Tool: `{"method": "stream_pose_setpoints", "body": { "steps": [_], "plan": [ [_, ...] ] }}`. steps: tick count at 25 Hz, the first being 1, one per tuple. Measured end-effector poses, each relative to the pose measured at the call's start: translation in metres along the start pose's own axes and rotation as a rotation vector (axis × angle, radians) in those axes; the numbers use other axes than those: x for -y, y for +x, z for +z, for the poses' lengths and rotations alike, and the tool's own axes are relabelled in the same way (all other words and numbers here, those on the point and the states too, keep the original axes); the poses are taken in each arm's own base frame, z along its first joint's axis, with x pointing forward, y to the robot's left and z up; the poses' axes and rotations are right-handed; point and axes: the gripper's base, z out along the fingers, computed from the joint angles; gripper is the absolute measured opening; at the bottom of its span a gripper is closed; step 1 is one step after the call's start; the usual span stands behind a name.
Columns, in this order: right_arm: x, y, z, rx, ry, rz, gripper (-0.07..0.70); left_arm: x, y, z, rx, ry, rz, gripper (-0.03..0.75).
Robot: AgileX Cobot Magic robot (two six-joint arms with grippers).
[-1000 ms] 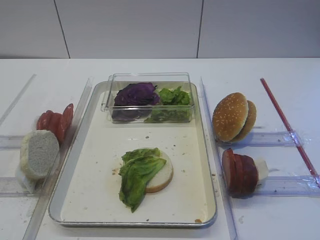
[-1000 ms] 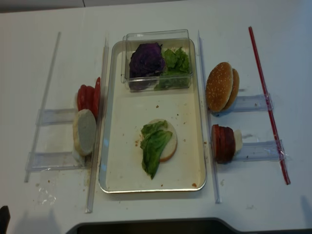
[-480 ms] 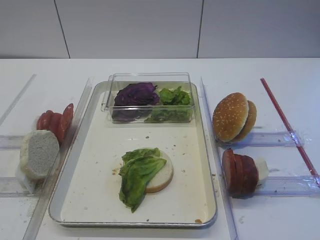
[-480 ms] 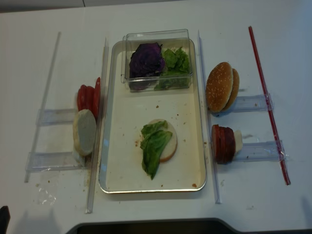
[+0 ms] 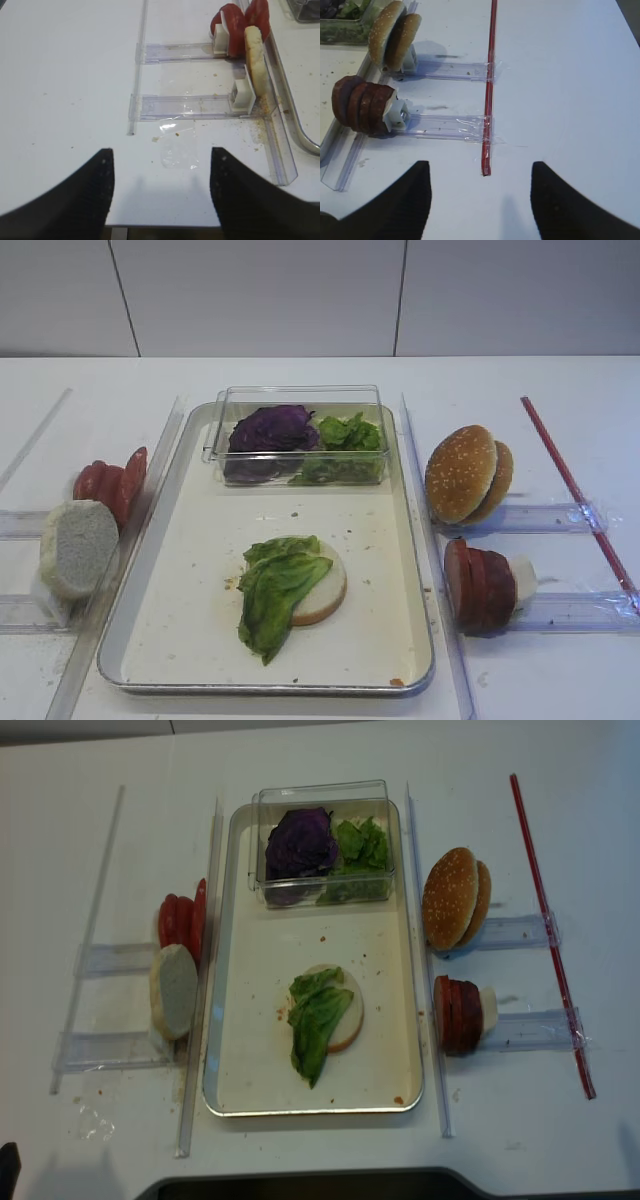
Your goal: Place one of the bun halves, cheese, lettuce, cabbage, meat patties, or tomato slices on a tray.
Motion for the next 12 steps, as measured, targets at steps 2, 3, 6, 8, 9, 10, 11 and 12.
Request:
{"method": "stream_pose_setpoints", "body": {
  "steps": [2, 3, 6, 8, 9, 10, 11, 12],
  "plan": [
    [0.0, 0.0, 0.0, 0.0, 0.0, 0.001, 0.454, 0.0, 0.0, 0.0, 0.0, 0.0, 0.0, 0.386],
    [0.0, 0.0, 0.0, 0.0, 0.0, 0.001, 0.454, 0.0, 0.0, 0.0, 0.0, 0.0, 0.0, 0.386],
    [0.0, 0.0, 0.0, 0.0, 0.0, 0.001, 0.454, 0.0, 0.0, 0.0, 0.0, 0.0, 0.0, 0.386],
    [0.0, 0.0, 0.0, 0.0, 0.0, 0.001, 0.454, 0.0, 0.0, 0.0, 0.0, 0.0, 0.0, 0.386],
    [0.0, 0.0, 0.0, 0.0, 0.0, 0.001, 0.454, 0.0, 0.0, 0.0, 0.0, 0.0, 0.0, 0.386],
    [0.0, 0.0, 0.0, 0.0, 0.0, 0.001, 0.454, 0.0, 0.0, 0.0, 0.0, 0.0, 0.0, 0.386],
    [0.0, 0.0, 0.0, 0.0, 0.0, 0.002, 0.454, 0.0, 0.0, 0.0, 0.0, 0.0, 0.0, 0.386],
    [0.0, 0.0, 0.0, 0.0, 0.0, 0.002, 0.454, 0.0, 0.0, 0.0, 0.0, 0.0, 0.0, 0.386]
  ]
}}
